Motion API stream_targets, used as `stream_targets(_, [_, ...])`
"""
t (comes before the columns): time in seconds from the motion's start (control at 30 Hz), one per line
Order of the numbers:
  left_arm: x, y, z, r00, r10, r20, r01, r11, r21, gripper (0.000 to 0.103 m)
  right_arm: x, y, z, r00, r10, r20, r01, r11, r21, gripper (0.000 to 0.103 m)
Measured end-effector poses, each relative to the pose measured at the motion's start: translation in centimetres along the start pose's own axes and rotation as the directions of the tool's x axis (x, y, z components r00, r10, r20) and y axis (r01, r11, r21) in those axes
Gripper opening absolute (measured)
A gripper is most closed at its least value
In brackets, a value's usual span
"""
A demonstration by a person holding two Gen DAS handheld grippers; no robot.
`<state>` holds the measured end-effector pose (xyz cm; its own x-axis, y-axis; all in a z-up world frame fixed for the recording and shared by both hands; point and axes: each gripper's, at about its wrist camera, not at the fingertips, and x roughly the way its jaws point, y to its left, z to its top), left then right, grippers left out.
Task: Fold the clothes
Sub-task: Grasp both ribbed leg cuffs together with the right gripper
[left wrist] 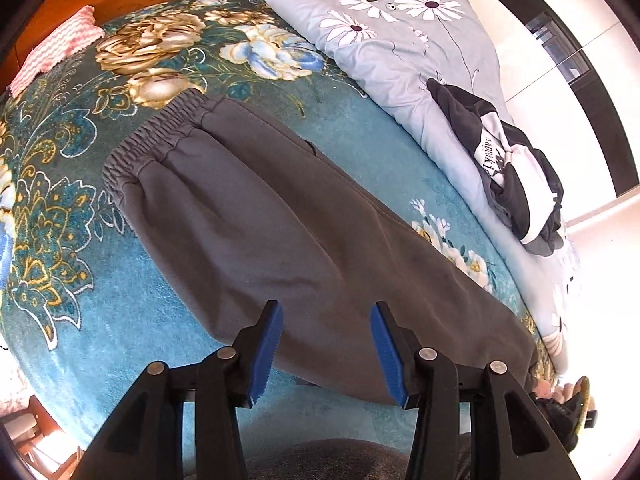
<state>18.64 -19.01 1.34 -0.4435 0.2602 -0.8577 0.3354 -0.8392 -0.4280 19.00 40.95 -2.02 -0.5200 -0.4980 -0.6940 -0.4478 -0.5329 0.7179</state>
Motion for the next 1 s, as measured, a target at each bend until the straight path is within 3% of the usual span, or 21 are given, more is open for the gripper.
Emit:
stream_targets(0.1, [0.2,-1.0,0.0,1.000,0.008,0.013,-0.009,1.000,0.010,0.050,0.1,-1.6,-0.2,1.000,-0.013,-0.006,0.013,0.999,0.052,0.009])
stream_targets(0.17, [0.2,-1.6,0.1,1.000,0.007,0.025,-0.008,1.000,0.007,0.050,-0.6,-2.1,-0.5,1.000,-0.008,0.022,0.007,0.998,0.068,0.022])
stream_targets(0.23, [0.3,-2.0,0.0,0.999,-0.019,0.028,0.019,1.000,-0.009,0.051,-1.9,-2.8,-0.7,0.997,-0.003,0.083,-0.005,0.996,0.091,0.052])
stream_targets(0.3, [0.8,-2.4,0.0,0.998,-0.050,0.022,0.051,0.998,-0.027,0.054,-2.4,-3.8,-0.5,0.991,0.020,0.129,-0.037,0.991,0.132,0.064])
stream_targets(0.4, [1.5,-3.3,-0.1,0.998,-0.070,-0.001,0.070,0.997,-0.045,0.054,-2.5,-5.2,-0.1,0.982,0.059,0.177,-0.094,0.976,0.196,0.064])
stream_targets(0.6, [2.6,-4.8,-1.0,0.991,-0.129,-0.027,0.127,0.989,-0.078,0.055,-0.2,-5.3,1.0,0.977,0.070,0.203,-0.126,0.952,0.278,0.064])
stream_targets(0.67, [2.9,-5.1,-1.3,0.991,-0.126,-0.037,0.123,0.990,-0.072,0.055,-0.1,-5.4,0.9,0.968,0.080,0.238,-0.157,0.934,0.321,0.054])
stream_targets(0.7, [2.9,-5.1,-1.3,0.992,-0.122,-0.042,0.119,0.990,-0.070,0.055,-0.1,-5.2,1.0,0.967,0.084,0.241,-0.161,0.933,0.323,0.035])
stream_targets(0.8, [2.7,-4.3,-1.0,0.994,-0.104,-0.038,0.102,0.993,-0.067,0.055,-1.4,-3.7,2.3,0.972,0.062,0.227,-0.120,0.960,0.254,0.021])
stream_targets(0.9, [2.6,-3.0,-0.1,0.998,-0.033,-0.045,0.030,0.998,-0.057,0.055,-3.2,-2.4,3.9,0.967,0.057,0.249,-0.101,0.981,0.168,0.017])
stream_targets(1.0, [3.7,-2.1,1.3,0.996,0.038,-0.082,-0.039,0.999,-0.017,0.055,-3.0,-1.5,4.3,0.977,-0.039,0.210,0.016,0.993,0.114,0.017])
